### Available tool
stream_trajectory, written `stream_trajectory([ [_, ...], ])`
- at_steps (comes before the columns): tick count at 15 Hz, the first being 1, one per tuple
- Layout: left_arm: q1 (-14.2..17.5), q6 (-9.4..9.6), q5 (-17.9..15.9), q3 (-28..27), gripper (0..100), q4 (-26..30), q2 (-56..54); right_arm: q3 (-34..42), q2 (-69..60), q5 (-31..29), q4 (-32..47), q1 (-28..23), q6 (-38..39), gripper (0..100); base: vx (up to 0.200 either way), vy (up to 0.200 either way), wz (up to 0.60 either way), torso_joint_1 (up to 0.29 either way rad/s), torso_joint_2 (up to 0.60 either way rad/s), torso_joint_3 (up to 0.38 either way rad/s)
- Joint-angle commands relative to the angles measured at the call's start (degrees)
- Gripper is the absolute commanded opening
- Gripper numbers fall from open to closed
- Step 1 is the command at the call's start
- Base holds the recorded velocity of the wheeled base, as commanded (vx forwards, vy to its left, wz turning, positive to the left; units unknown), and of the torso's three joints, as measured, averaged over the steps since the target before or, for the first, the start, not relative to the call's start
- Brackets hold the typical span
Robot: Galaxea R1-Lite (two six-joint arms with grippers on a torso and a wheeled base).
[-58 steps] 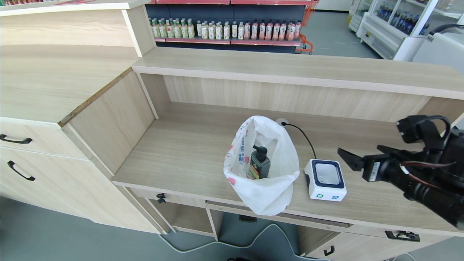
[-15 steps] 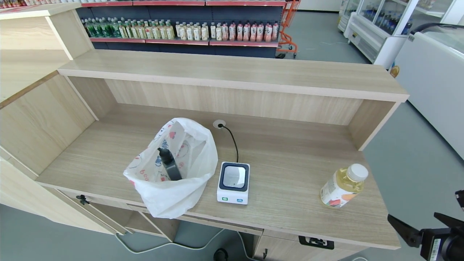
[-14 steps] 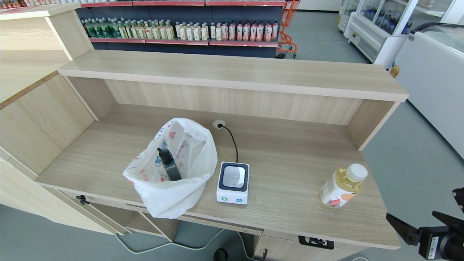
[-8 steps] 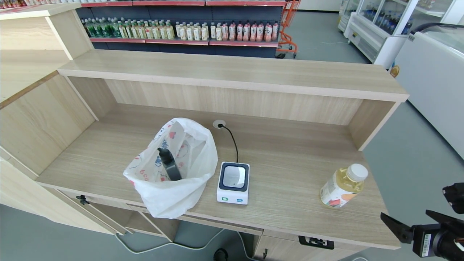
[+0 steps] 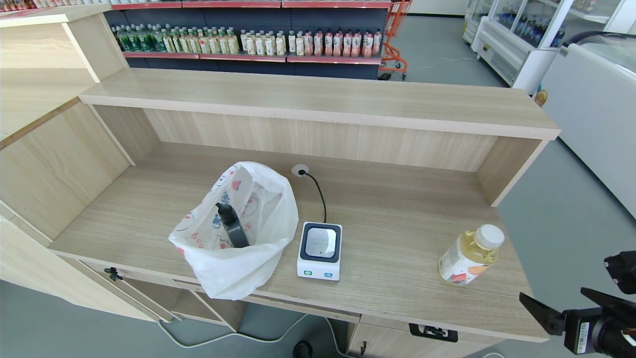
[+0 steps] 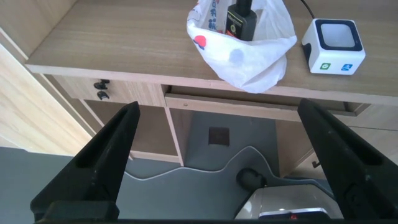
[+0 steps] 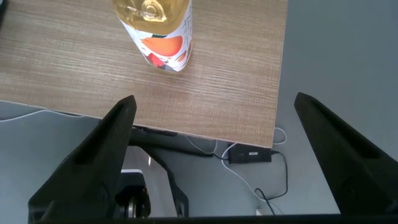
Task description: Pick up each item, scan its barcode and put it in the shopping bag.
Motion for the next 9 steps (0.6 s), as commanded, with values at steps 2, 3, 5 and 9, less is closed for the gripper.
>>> stream_trajectory([
  [2,0.0,-0.01,0.0,0.0,100,0.02,0.09,-0.05,0.28,-0.02,0.0,0.06,0.05,100,0.0,0.0,0.0,0.0,0.0,0.0],
  [3,0.0,-0.01,0.0,0.0,100,0.02,0.09,-0.05,0.37,-0.02,0.0,-0.02,0.05,100,0.0,0.0,0.0,0.0,0.0,0.0],
  [5,0.0,-0.01,0.0,0.0,100,0.02,0.09,-0.14,0.63,-0.02,0.0,0.06,0.13,100,0.0,0.0,0.0,0.0,0.0,0.0],
  [9,0.0,-0.01,0.0,0.0,100,0.02,0.09,-0.4,0.63,-0.02,0.0,0.06,0.22,100,0.0,0.0,0.0,0.0,0.0,0.0],
])
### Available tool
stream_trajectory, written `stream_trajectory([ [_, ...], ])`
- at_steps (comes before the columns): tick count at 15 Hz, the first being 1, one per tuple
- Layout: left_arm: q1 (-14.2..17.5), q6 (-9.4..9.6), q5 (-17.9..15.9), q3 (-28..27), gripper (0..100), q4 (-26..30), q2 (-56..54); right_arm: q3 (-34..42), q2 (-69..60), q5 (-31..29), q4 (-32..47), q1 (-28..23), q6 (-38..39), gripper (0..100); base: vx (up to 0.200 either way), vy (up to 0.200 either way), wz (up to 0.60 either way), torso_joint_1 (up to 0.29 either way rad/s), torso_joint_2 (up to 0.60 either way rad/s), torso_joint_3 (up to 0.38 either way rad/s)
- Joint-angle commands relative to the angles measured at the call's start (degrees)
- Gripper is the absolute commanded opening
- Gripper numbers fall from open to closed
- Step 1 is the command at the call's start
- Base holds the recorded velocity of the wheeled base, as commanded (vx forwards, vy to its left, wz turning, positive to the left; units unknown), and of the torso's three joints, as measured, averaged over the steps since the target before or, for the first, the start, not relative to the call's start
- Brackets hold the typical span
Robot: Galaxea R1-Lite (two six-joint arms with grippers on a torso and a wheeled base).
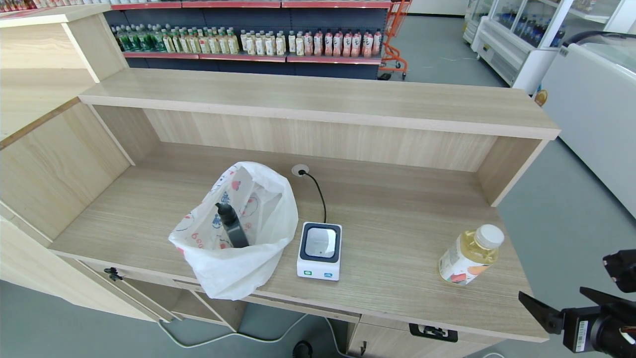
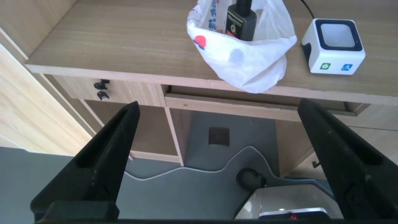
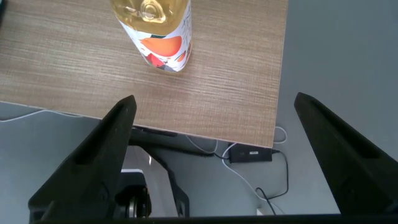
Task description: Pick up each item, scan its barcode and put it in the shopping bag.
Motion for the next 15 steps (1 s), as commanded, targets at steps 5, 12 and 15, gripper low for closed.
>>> stream_trajectory([
  [5,0.0,-0.01,0.0,0.0,100,0.02,0.09,0.04,0.23,-0.02,0.02,-0.05,0.01,100,0.0,0.0,0.0,0.0,0.0,0.0],
  [12,0.0,-0.01,0.0,0.0,100,0.02,0.09,0.04,0.32,-0.02,0.11,-0.05,0.01,100,0.0,0.0,0.0,0.0,0.0,0.0],
  [15,0.0,-0.01,0.0,0.0,100,0.02,0.09,-0.14,0.32,-0.02,0.11,-0.05,0.01,100,0.0,0.0,0.0,0.0,0.0,0.0],
])
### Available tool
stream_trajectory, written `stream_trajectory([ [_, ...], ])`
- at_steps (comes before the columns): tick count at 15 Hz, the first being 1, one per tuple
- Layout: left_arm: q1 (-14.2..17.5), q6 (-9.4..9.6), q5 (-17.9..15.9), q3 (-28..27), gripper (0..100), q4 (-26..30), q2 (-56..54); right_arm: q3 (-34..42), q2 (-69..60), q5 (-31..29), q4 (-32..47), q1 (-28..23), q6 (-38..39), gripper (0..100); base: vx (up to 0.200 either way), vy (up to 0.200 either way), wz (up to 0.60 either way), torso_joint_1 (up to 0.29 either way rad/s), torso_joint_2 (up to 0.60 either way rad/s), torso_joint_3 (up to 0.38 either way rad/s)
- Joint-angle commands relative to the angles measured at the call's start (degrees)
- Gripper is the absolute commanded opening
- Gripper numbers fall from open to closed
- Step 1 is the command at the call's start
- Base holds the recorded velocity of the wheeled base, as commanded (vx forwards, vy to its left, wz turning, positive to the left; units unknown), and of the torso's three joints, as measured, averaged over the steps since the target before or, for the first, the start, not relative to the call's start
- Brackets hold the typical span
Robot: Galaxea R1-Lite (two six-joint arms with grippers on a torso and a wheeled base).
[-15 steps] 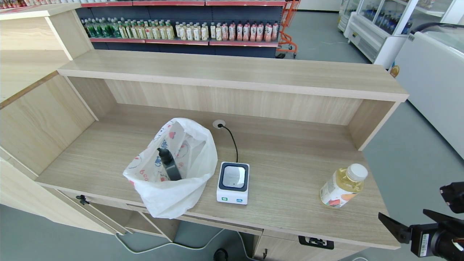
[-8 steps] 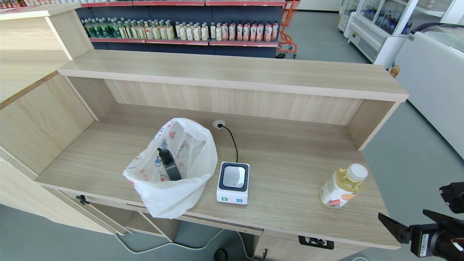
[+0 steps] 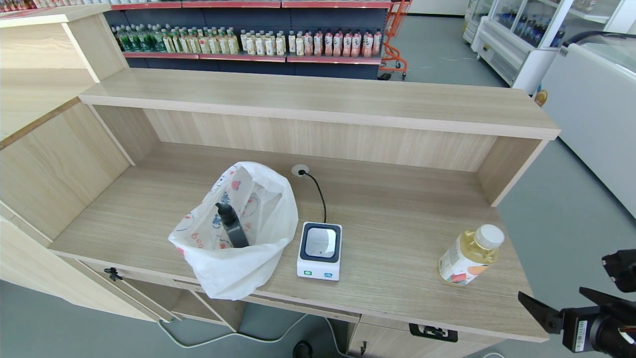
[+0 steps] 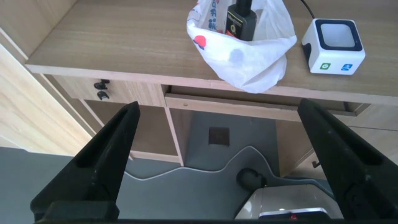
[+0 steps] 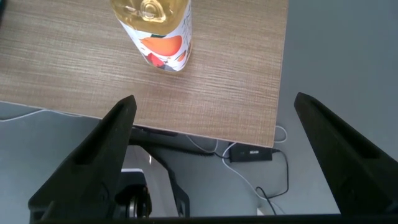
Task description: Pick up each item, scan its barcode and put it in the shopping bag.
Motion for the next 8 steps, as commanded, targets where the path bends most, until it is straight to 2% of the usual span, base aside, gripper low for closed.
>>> stream_trajectory([
  [1,0.0,-0.01,-0.02,0.0,100,0.0,0.09,-0.08,0.08,0.01,-0.03,0.01,-0.04,100,0.0,0.0,0.0,0.0,0.0,0.0],
  [8,0.0,-0.01,-0.02,0.0,100,0.0,0.09,0.1,-0.45,0.01,-0.11,0.01,-0.13,100,0.0,0.0,0.0,0.0,0.0,0.0],
])
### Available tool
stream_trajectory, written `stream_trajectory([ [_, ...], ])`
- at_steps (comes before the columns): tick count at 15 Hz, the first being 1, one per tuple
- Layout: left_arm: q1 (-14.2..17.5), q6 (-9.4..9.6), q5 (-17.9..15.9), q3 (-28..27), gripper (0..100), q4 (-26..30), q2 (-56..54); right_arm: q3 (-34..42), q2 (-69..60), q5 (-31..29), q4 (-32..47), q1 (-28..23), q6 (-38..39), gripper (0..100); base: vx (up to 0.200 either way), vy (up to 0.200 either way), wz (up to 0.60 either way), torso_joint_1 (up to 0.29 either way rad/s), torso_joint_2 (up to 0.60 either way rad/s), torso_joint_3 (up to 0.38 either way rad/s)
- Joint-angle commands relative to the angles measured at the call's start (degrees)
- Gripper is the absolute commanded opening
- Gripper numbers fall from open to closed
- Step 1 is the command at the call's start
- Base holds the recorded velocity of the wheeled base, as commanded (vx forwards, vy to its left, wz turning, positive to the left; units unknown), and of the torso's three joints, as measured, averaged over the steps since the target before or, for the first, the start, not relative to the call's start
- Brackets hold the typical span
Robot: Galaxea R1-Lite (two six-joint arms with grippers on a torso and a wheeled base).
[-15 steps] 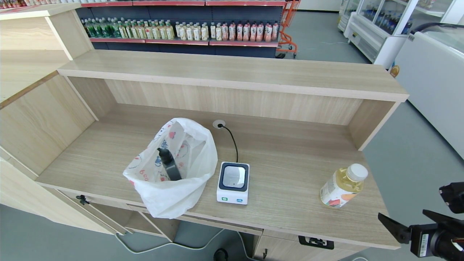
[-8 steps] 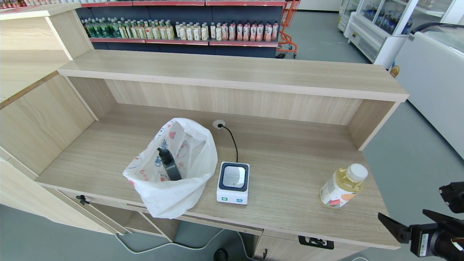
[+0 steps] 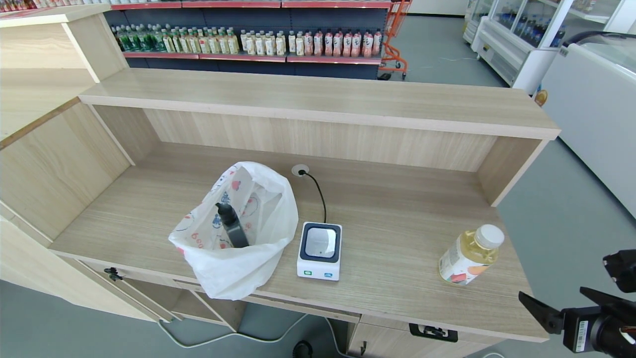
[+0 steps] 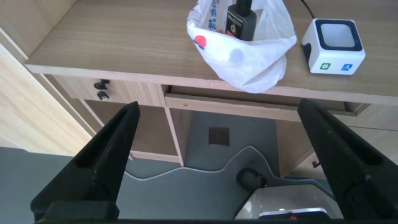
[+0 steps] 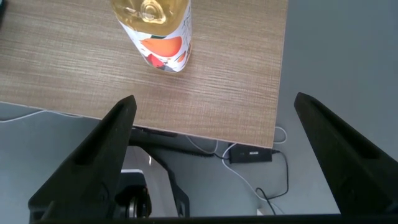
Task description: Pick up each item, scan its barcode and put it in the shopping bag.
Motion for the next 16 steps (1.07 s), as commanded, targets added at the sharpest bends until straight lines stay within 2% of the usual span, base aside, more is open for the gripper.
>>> stream_trajectory([
  [1,0.0,-0.01,-0.02,0.0,100,0.02,0.09,0.08,-0.27,0.01,-0.04,0.01,-0.03,100,0.0,0.0,0.0,0.0,0.0,0.0],
  [8,0.0,-0.01,-0.02,0.0,100,0.02,0.09,-0.45,0.35,0.01,-0.04,0.01,0.05,100,0.0,0.0,0.0,0.0,0.0,0.0],
  [12,0.0,-0.01,-0.02,0.0,100,0.02,0.09,-3.53,4.3,-0.08,-0.39,0.1,0.32,100,0.0,0.0,0.0,0.0,0.0,0.0],
  [14,0.0,-0.01,-0.02,0.0,100,0.02,0.09,-3.44,8.78,-0.17,-3.29,0.72,2.6,100,0.0,0.0,0.0,0.0,0.0,0.0],
  [16,0.0,-0.01,-0.02,0.0,100,0.02,0.09,-3.7,13.0,-0.26,-6.63,3.62,4.62,100,0.0,0.0,0.0,0.0,0.0,0.0],
])
